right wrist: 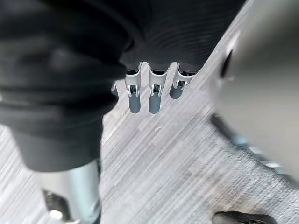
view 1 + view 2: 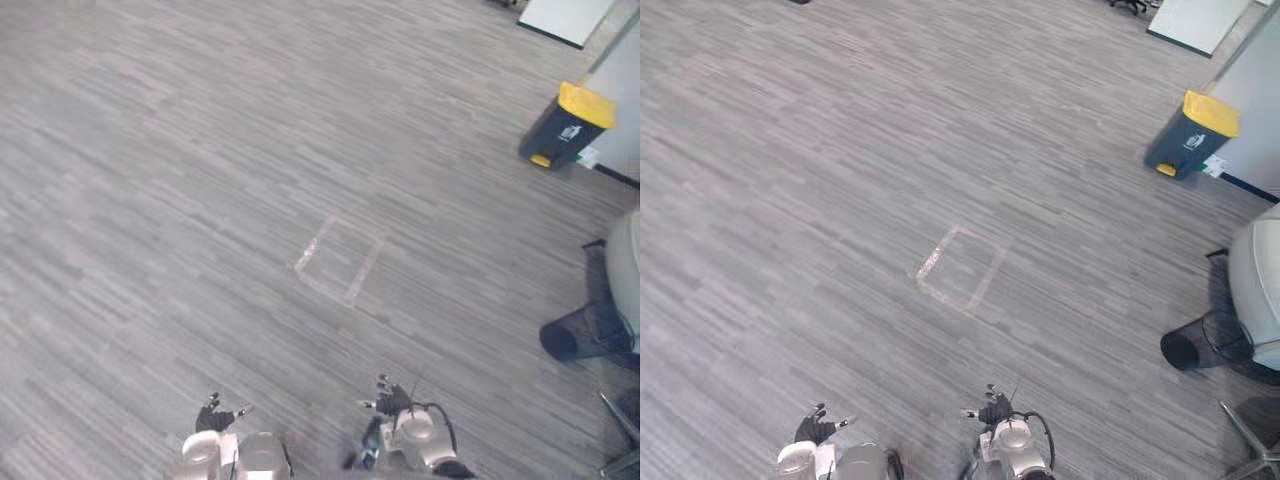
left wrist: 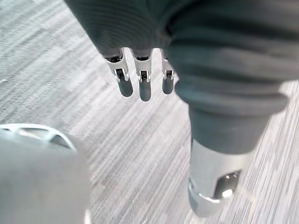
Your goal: Organize the slippers on the shoe rack
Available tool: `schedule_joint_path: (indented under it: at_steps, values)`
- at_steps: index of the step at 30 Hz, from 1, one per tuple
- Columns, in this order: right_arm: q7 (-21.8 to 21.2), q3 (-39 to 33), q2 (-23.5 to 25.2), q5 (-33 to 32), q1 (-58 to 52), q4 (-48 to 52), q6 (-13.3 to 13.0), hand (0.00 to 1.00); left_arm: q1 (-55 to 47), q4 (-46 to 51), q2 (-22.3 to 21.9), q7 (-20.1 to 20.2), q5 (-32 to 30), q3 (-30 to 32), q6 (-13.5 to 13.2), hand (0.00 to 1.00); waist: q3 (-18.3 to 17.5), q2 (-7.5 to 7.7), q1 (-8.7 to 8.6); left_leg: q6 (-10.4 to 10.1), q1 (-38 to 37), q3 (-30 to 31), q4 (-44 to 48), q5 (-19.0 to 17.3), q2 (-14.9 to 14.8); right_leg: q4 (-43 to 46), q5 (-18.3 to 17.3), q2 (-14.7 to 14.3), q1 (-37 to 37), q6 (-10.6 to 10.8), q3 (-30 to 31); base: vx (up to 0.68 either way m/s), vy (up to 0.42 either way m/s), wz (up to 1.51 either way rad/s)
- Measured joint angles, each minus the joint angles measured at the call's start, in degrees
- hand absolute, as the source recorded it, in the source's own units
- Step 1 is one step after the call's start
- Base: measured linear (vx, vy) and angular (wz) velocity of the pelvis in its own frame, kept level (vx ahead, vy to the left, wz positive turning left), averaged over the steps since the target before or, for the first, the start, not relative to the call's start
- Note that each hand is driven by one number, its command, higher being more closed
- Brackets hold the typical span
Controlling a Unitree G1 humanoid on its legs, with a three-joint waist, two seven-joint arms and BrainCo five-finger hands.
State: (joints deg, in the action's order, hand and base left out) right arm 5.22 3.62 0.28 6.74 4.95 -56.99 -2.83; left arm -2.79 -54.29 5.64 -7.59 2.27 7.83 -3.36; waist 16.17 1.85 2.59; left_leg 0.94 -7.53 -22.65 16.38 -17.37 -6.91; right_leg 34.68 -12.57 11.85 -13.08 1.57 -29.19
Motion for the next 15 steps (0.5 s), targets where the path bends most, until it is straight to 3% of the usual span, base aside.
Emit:
schedule_joint_path:
  at_steps: [1,2,3,5,6,7,8,9,11,13,15]
  values:
    - [-0.01,0.0,-0.08,0.01,0.04,-0.02,0.0,0.0,0.05,-0.1,-0.12,0.01,0.0,-0.04,-0.01,0.0,0.02,-0.03,-0.01,-0.05,-0.72,-0.18,-0.62,0.03,0.1,-4.04,0.88,-0.69,-0.06,0.04,-0.33,0.47,0.016,0.02]
    - [-0.04,-0.03,-0.31,-0.01,0.01,0.0,0.03,0.0,0.23,-0.57,-0.25,0.04,-0.09,-0.55,-0.05,0.0,-0.1,0.18,-0.1,-0.67,-2.68,-0.53,-2.89,0.37,1.02,-15.96,5.32,-2.92,-0.25,0.11,-0.23,0.32,-0.016,0.09]
    - [-0.06,-0.05,-0.38,0.04,-0.02,-0.02,0.06,0.0,0.23,-0.76,-0.24,0.05,-0.19,-1.0,-0.09,0.0,-0.23,0.44,-0.22,-1.91,-3.56,-0.44,-4.11,0.38,1.83,-20.68,8.41,-3.81,-0.4,-0.12,0.11,0.49,-0.053,0.22]
    - [-0.07,-0.06,-0.54,0.04,-0.58,-0.07,0.13,0.0,0.05,-1.09,-0.29,0.07,-1.25,-1.24,-0.09,0.0,-1.1,1.78,-0.56,-4.73,-6.9,1.22,-5.75,-1.29,3.72,-21.86,16.23,-4.27,-1.0,-5.74,3.45,0.41,-0.091,0.28]
    - [-0.07,-0.07,-1.44,0.07,-0.21,0.01,0.01,0.0,0.19,-1.41,-0.84,0.1,-1.77,-1.35,-0.11,0.0,-1.27,0.17,-0.77,-5.78,-7.83,2.09,-4.9,-2.13,2.38,-17.22,14.56,-4.83,-2.12,-6.47,4.39,0.63,-0.165,0.23]
    - [-0.16,-0.38,-1.63,0.06,-0.35,-0.14,0.08,0.0,-0.07,-1.17,-1.59,0.11,-2.15,-1.75,-0.23,0.0,-2.28,-0.76,-0.74,-6.38,-4.56,3.8,3.11,-2.48,0.33,-13.92,10.17,-4.93,-2.93,-6.44,4.02,0.64,-0.188,0.13]
    - [-0.17,-0.54,-1.78,0.05,-0.38,-0.05,0.08,0.0,-0.02,-1.09,-1.73,0.12,-2.14,-1.78,-0.27,0.0,-2.28,-1.08,-0.83,-6.37,-2.97,4.62,7.39,-2.47,-0.58,-13.51,9.0,-5.15,-2.55,-6.23,3.86,0.64,-0.216,0.03]
    - [-0.21,-0.7,-2.38,0.03,-0.39,0.07,0.13,0.0,0.21,-1.05,-2.17,0.15,-2.15,-1.58,-0.28,0.0,-2.28,-2.75,-0.84,-7.13,1.32,6.5,19.05,-1.22,-3.89,-13.03,6.81,-6.7,-0.98,-6.46,3.56,0.41,-0.144,-0.19]
    - [-0.12,-0.74,-2.66,-0.1,-0.6,-0.14,0.57,0.0,0.28,-0.97,-3.07,0.24,-2.21,-1.56,-0.23,0.0,-2.28,-4.99,-0.62,-8.59,7.71,8.34,39.54,5.44,-10.16,-14.04,3.91,-10.2,4.46,-7.42,4.66,0.48,-0.067,-0.49]
    - [-0.04,-1.19,-2.4,-0.13,-1.06,-0.17,0.74,0.0,0.32,-0.56,-2.97,0.33,-2.19,-1.42,-0.55,0.0,-1.9,-4.25,-0.61,-7.46,10.93,7.17,46.4,4.05,-11.48,-15.8,2.13,-10.95,8.65,-7.31,6.7,0.49,0.012,-0.56]
    - [0.03,-1.24,-2.43,-0.26,-1.24,-0.29,1.15,0.0,0.41,0.3,-2.49,0.3,-2.21,-1.11,-0.95,0.0,-1.93,-3.14,-0.48,-6.23,14.99,5.58,46.13,2.03,-11.05,-19.02,1.58,-10.95,12.58,-6.46,9.47,0.45,0.068,-0.56]
